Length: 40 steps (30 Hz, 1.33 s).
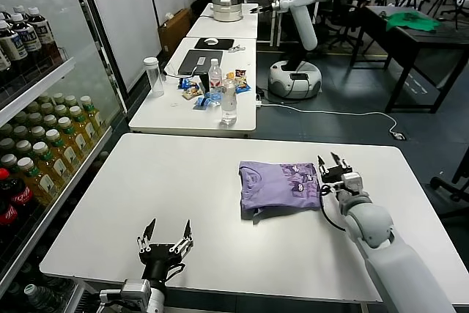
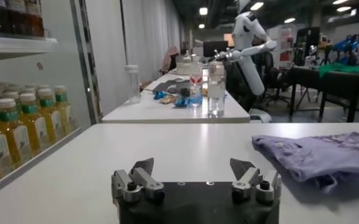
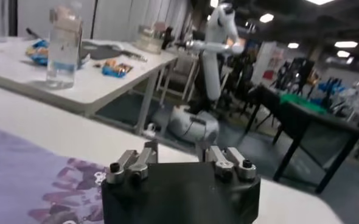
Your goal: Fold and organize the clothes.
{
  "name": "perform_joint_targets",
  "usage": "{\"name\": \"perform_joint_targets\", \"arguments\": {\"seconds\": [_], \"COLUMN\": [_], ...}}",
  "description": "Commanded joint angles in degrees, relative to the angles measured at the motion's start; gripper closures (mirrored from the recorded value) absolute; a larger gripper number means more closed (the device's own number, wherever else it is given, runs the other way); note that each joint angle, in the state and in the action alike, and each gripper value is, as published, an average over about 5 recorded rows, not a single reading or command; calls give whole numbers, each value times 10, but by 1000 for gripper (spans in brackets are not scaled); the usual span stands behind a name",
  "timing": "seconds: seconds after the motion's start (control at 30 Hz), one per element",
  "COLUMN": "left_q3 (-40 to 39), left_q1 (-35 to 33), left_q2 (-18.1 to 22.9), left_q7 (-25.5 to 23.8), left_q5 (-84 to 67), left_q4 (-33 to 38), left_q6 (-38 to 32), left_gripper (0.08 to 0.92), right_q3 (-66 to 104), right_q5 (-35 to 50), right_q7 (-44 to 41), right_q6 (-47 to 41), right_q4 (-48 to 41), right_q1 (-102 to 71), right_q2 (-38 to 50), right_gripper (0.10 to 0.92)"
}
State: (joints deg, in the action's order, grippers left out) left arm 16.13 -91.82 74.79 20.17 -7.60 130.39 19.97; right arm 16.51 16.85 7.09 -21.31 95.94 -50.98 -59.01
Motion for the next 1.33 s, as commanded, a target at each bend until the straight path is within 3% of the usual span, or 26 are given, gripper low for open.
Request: {"name": "perform_joint_targets", "arguments": {"seconds": [0.03,0.27,0.4,1.33], "left_q3": [-2,-6,-8,-7], "left_q1": [3,10,14,40], "left_q2": [-1,-7,-11,-20], "left_q7": [-16,-35,-46,-68], "left_q5": [-6,-21,-30,-43], "left_q4": [2,7,7,-10], "left_q6": [-10,-25,-37,-56], "left_gripper": [177,177,177,177], "right_q3": [151,254,283,275], "right_q5": [-16,15,19,1], "right_q7": [-14,-49,-61,-44], "right_q6": [96,116,136,142], "right_q4": [170,273,291,310], "right_q1": [-205,-378,-428,-443], "right_q2": [13,-24,-41,-94], "right_gripper": [470,274,211,203]}}
